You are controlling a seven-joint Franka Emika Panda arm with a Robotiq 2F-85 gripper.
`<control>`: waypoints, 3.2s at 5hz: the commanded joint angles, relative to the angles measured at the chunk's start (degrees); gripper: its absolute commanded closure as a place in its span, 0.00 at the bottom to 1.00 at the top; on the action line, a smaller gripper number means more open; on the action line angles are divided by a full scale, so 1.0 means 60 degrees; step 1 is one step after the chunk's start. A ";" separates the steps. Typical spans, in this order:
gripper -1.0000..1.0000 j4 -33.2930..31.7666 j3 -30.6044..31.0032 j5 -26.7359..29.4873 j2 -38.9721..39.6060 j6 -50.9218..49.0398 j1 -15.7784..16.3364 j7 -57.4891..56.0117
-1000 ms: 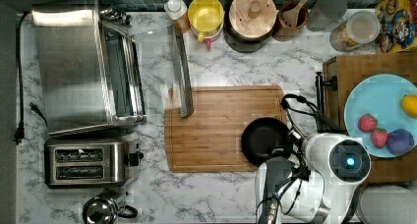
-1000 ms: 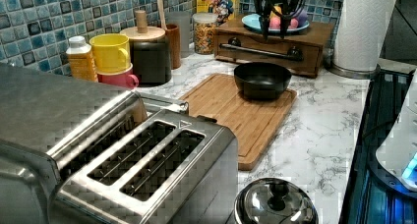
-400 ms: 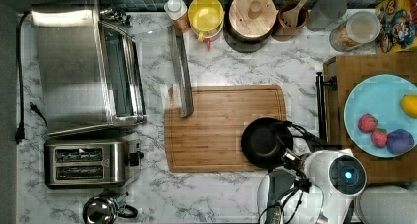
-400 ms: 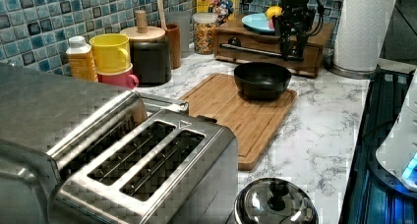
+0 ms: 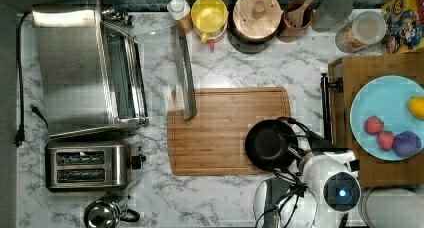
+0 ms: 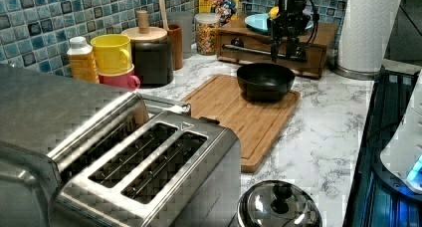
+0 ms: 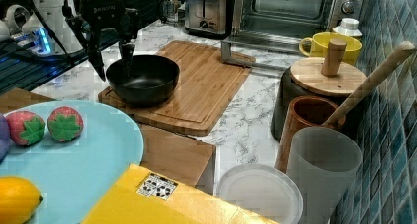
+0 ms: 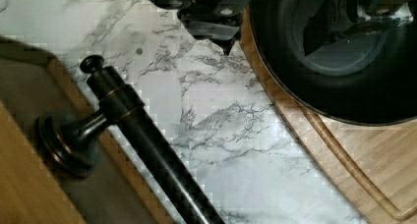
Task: Pick up the bowl.
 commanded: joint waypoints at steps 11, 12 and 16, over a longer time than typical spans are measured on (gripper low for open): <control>1.00 0.5998 0.1601 0.1253 0.1381 -0.3187 0.0668 0.2722; 1.00 0.7302 0.1929 0.1665 0.1855 -0.4499 0.1005 0.1070; 1.00 0.6862 0.3108 0.1294 0.1495 -0.5346 0.1421 -0.0271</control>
